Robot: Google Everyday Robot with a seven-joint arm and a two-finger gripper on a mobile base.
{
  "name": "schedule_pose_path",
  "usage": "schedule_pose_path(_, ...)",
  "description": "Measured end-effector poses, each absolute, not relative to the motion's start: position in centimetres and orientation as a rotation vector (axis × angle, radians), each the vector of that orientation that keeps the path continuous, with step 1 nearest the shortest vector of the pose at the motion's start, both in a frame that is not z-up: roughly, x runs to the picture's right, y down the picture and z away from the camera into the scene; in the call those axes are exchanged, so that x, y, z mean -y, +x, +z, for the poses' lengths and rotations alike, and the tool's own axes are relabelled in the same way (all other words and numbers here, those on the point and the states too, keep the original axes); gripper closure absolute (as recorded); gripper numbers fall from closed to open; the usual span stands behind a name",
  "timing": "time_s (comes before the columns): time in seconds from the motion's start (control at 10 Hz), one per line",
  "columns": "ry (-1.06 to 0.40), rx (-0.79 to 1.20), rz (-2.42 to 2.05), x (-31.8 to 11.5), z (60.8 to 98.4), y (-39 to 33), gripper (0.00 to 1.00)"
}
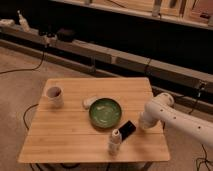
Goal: Push the eraser across the table
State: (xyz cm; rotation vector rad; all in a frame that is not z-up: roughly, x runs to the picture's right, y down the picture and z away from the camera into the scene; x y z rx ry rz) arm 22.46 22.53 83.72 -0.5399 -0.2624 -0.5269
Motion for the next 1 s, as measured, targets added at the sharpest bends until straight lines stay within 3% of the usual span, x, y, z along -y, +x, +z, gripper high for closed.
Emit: schedule_pose_path(1.0, -0.582, 0.5, -0.625, -24.1, 83.5, 13.1, 1.0)
